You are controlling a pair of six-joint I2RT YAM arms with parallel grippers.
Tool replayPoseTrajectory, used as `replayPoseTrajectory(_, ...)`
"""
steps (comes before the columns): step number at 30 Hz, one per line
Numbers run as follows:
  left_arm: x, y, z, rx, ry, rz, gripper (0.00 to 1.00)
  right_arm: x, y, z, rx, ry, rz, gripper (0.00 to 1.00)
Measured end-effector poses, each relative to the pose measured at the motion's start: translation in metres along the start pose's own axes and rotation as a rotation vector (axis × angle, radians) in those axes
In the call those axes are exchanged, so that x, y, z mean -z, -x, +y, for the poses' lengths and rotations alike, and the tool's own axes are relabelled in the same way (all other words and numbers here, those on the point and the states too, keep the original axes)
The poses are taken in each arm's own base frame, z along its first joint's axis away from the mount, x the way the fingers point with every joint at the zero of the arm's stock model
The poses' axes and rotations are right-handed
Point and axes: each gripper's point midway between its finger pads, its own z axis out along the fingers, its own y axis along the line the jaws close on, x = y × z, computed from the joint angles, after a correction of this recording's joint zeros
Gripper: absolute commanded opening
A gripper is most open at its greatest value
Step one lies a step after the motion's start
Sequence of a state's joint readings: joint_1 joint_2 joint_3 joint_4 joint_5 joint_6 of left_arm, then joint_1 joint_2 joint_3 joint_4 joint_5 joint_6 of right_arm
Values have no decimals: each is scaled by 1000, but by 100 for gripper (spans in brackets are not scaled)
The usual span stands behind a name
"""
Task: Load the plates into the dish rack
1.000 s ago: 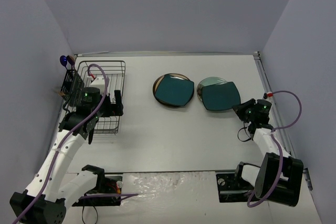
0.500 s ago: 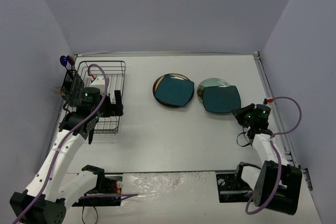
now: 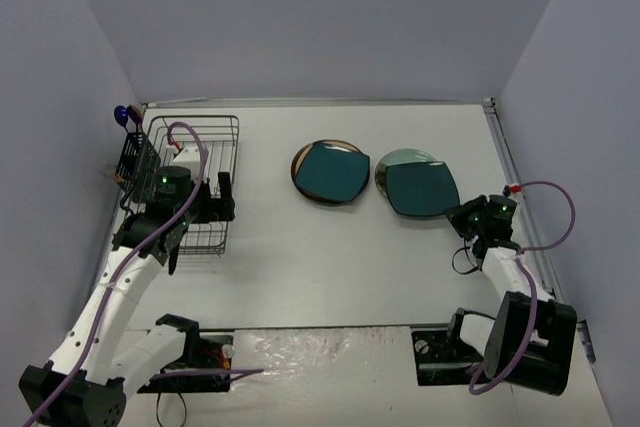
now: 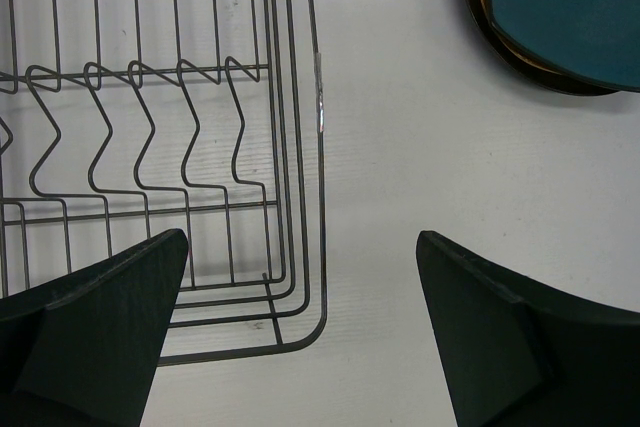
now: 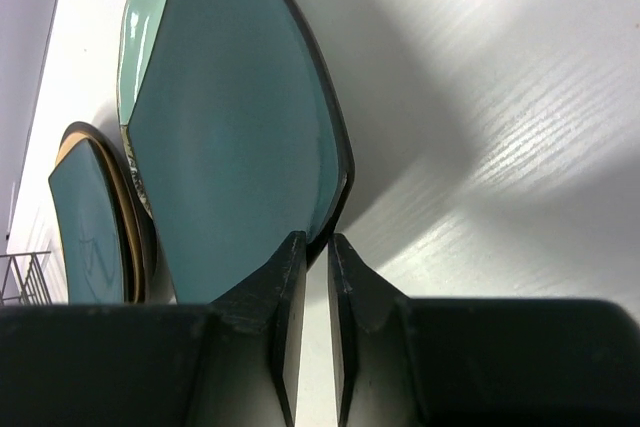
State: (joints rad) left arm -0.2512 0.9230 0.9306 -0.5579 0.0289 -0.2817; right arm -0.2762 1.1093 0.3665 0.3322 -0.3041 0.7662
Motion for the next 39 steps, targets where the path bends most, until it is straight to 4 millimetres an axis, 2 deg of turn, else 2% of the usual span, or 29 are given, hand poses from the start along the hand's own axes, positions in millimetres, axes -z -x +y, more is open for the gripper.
replayPoseTrajectory(5,0,-1,0,-1,1,4,97,-5,1,0,18,6,2,23)
replayPoseTrajectory(10,0,-1,0,-1,2,5,97,-6,0,-1,38,5,9,39)
replayPoseTrajectory(17,0,-1,0,0,2,5,97,-9,-2,3,40,31,26,49)
replayPoseTrajectory(23,0,-1,0,-1,2,5,97,-15,2,13,41,84,13,53)
replayPoseTrajectory(29,0,-2,1,-1,4,6,97,-28,-5,7,20,80,45,53)
replayPoseTrajectory(34,0,-2,1,-1,5,7,97,-36,-7,8,9,104,55,49)
replayPoseTrajectory(39,0,-2,1,-1,6,8,97,-38,-4,15,1,135,46,40)
